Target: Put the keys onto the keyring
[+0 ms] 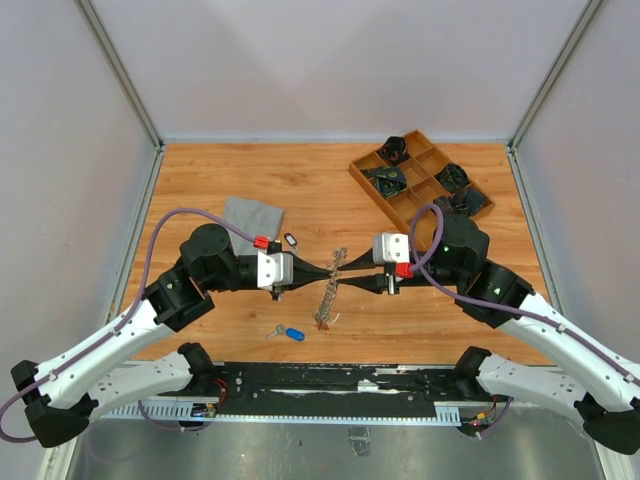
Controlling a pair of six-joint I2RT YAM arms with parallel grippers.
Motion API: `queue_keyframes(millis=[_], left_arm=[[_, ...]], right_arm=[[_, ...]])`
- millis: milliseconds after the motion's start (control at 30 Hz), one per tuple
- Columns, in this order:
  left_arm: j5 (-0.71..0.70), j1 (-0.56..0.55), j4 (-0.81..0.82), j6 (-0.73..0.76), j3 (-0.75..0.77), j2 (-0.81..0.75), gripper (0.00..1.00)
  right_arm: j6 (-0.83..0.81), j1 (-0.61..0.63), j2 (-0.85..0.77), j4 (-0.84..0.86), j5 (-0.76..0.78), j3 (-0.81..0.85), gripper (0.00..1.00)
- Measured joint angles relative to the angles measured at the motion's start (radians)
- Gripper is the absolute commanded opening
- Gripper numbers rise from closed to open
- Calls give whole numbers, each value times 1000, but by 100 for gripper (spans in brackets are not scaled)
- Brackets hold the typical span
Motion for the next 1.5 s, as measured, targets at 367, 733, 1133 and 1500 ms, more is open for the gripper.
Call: queue_keyframes(millis=[367,733,1133,1500], left_arm=[[-10,0,-5,0,0,8,1],[-17,0,-30,3,0,12,0],[-43,0,20,-50,8,-35,33],[-49,0,209,-242,-45,-165,10]], right_arm=[[-3,13,25,-10,11,3,17],[-30,42,58,-56,54,32,0],[3,55,4,20,117,-3,0],[232,58,-24,413,118,-132,0]])
